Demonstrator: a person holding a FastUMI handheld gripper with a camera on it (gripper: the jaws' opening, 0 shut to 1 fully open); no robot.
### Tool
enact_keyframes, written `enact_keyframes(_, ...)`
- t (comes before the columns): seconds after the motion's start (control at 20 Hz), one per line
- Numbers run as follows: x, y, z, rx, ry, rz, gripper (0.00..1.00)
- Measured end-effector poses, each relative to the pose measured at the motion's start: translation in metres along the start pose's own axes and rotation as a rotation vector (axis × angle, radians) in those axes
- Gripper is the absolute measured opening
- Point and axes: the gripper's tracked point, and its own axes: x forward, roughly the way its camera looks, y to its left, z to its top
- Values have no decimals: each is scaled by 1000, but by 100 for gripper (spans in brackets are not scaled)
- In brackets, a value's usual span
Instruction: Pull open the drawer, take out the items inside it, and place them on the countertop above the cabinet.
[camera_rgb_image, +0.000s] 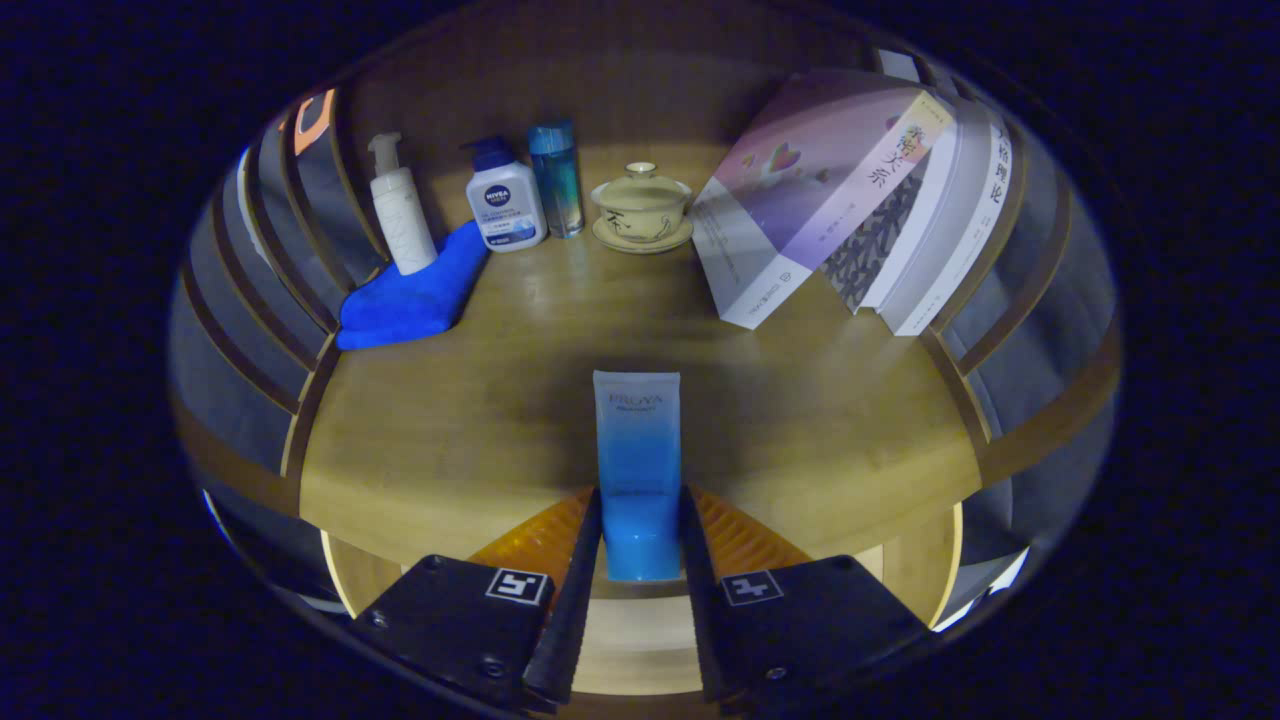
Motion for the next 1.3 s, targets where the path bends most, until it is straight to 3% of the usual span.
enact_keyframes(0.3, -12, 8, 0, 36, -178, 97, 57)
enact_keyframes(0.45, -47, -3, -2, 47, -332, 86, 65)
enact_keyframes(0.6, -105, 5, -17, 6, -538, 139, 65)
enact_keyframes(0.8, -170, 9, -66, 0, -739, 203, 99)
enact_keyframes(1.0, -226, 4, -108, 20, -891, 241, 99)
enact_keyframes(1.3, -257, -22, -153, 5, -992, 192, 99)
